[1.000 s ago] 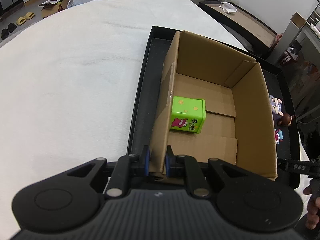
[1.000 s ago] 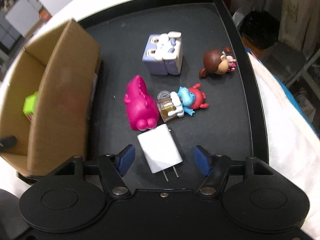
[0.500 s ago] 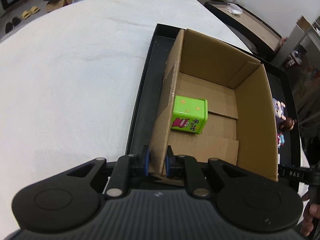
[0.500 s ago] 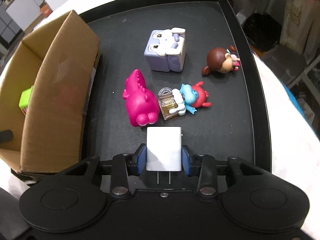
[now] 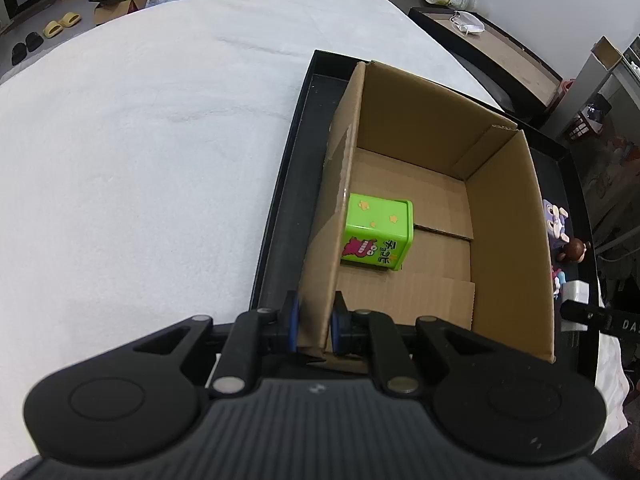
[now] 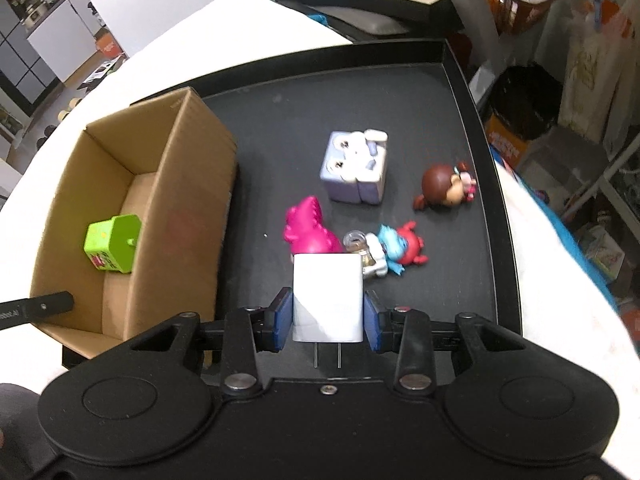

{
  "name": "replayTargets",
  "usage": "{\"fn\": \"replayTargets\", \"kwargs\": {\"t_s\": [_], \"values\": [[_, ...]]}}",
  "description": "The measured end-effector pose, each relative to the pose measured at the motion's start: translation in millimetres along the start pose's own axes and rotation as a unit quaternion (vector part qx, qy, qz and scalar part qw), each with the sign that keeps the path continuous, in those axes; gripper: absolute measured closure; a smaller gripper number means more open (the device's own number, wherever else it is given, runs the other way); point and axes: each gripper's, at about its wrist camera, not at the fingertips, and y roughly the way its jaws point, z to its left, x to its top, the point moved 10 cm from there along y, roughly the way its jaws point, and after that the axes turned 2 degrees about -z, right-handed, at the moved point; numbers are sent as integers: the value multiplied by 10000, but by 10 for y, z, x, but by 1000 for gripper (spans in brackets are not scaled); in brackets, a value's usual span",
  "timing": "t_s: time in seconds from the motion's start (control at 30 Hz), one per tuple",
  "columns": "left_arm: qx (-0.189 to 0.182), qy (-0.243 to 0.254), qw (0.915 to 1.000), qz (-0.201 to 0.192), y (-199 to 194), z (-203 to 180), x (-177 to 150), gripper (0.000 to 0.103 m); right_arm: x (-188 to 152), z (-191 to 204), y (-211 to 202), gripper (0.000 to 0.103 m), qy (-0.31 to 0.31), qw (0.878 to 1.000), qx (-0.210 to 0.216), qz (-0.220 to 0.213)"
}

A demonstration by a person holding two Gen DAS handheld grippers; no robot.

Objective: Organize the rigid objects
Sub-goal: 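Lift the white charger with the right tool and carry it over the box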

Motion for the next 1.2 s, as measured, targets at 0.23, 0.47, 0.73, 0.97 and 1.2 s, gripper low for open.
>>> {"fn": "replayTargets", "kwargs": {"t_s": [0.23, 0.47, 0.73, 0.97, 1.2], "values": [[-60, -23, 10000, -17, -9, 8, 2, 90, 126, 80, -76, 67, -138, 9998, -104, -81], [-116, -13, 9999, -36, -12, 19, -3, 90, 277, 174, -189, 67, -248, 9992, -177, -265], [-189, -5, 9998, -34, -21, 26, 1, 90, 477, 348, -288, 67, -419, 9980, -202, -430], [-267, -5, 9996, -28, -22, 35, 4, 89, 667, 557, -381, 67, -581, 9964, -182, -591], [-328, -80, 9994, -6, -7, 37, 3, 89, 889, 799, -459, 67, -765, 9941, -95, -764]]}}
